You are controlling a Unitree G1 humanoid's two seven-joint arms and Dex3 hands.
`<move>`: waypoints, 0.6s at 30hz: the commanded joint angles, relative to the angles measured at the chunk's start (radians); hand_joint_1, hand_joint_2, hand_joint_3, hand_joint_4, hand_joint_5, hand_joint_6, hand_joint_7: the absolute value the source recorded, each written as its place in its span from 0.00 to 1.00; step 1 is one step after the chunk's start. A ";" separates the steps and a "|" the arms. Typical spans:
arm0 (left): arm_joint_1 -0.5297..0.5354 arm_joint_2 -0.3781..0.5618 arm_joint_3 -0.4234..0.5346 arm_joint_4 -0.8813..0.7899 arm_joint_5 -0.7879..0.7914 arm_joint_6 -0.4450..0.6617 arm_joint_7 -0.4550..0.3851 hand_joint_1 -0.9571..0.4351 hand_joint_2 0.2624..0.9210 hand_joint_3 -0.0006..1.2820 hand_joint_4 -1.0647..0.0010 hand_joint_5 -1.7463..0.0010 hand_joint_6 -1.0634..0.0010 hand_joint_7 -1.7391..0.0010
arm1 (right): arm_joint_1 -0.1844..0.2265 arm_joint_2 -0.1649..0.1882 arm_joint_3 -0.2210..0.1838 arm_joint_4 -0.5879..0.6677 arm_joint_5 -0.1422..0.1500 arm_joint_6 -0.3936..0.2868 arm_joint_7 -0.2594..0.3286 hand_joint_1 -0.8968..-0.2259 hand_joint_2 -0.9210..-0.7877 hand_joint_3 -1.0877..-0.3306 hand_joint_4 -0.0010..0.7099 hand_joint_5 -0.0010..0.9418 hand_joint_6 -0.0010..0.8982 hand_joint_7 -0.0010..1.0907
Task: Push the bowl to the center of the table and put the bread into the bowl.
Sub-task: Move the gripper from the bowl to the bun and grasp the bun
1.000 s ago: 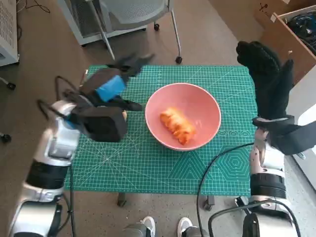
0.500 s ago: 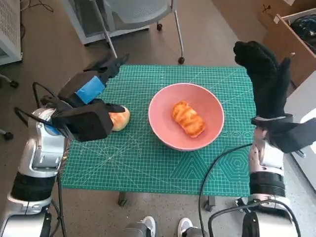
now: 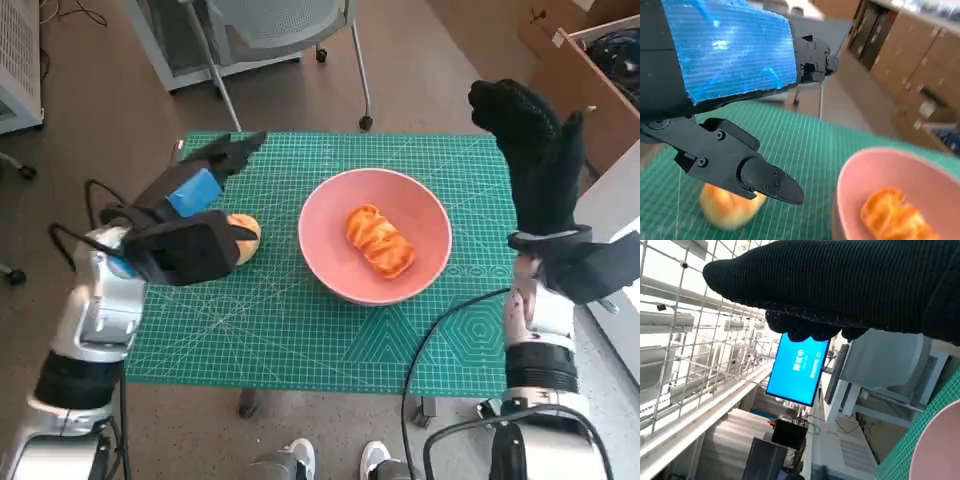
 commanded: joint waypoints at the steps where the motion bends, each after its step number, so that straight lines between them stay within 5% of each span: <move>1: -0.037 -0.007 -0.038 0.051 0.031 0.008 -0.009 0.47 0.78 0.00 1.00 1.00 0.86 0.97 | 0.004 -0.003 -0.004 0.019 0.012 0.003 0.019 0.38 0.00 0.35 0.24 0.00 0.06 0.39; 18: -0.133 -0.021 -0.142 0.277 0.114 0.038 -0.049 0.45 0.78 0.00 1.00 1.00 0.86 0.99 | 0.015 -0.012 -0.012 0.006 0.005 0.004 0.020 0.38 0.00 0.35 0.24 0.00 0.06 0.39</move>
